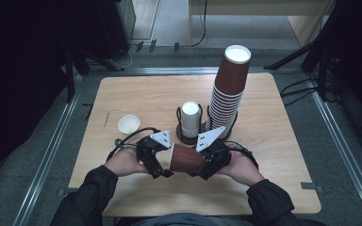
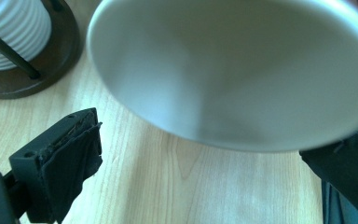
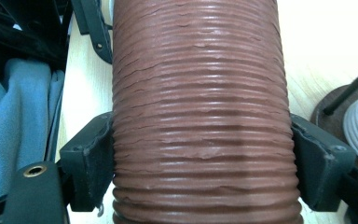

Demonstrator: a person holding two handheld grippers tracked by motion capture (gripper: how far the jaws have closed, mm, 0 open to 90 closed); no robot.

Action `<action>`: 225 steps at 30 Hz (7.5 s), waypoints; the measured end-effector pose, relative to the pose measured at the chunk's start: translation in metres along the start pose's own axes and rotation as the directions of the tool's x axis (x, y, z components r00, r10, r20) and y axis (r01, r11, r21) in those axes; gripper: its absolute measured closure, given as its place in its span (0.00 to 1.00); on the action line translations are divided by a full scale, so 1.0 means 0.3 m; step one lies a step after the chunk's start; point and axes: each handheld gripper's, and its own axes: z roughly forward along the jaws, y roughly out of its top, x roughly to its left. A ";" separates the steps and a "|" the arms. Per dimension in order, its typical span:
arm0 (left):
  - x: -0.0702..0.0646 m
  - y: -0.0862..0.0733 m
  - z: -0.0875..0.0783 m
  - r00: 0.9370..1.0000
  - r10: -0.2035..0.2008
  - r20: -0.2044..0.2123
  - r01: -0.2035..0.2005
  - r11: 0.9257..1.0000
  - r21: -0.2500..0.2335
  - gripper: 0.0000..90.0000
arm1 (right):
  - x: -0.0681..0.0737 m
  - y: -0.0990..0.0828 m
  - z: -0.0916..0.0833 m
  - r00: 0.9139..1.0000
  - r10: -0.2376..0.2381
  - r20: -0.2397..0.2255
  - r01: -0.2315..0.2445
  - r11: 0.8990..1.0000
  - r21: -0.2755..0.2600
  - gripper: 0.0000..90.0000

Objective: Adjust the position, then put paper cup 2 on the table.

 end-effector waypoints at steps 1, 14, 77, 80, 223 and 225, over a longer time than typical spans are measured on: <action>0.002 -0.002 -0.004 1.000 -0.005 0.001 0.005 1.000 -0.003 0.00 | -0.001 -0.002 -0.005 1.000 0.002 0.000 -0.002 1.000 -0.002 0.21; 0.007 -0.011 -0.036 0.997 -0.071 0.042 0.077 0.985 -0.156 0.00 | -0.014 -0.023 -0.055 1.000 0.007 0.014 -0.006 0.998 -0.069 0.21; -0.003 0.022 -0.077 0.997 -0.075 -0.009 0.074 0.996 -0.057 0.12 | -0.019 -0.032 -0.018 0.998 0.059 0.005 -0.059 0.998 -0.005 0.17; -0.003 0.024 -0.068 0.997 -0.065 -0.031 0.064 0.998 -0.024 0.12 | -0.017 -0.034 -0.015 0.999 0.051 0.009 -0.051 0.999 0.003 0.17; -0.015 0.041 -0.073 0.984 -0.176 -0.025 0.165 0.956 -0.242 0.11 | -0.016 -0.054 -0.043 0.997 0.056 0.046 -0.055 0.998 -0.029 0.18; -0.014 0.036 -0.076 0.985 -0.170 -0.035 0.157 0.960 -0.233 0.11 | -0.014 -0.059 -0.050 0.998 0.047 0.048 -0.046 0.999 -0.024 0.19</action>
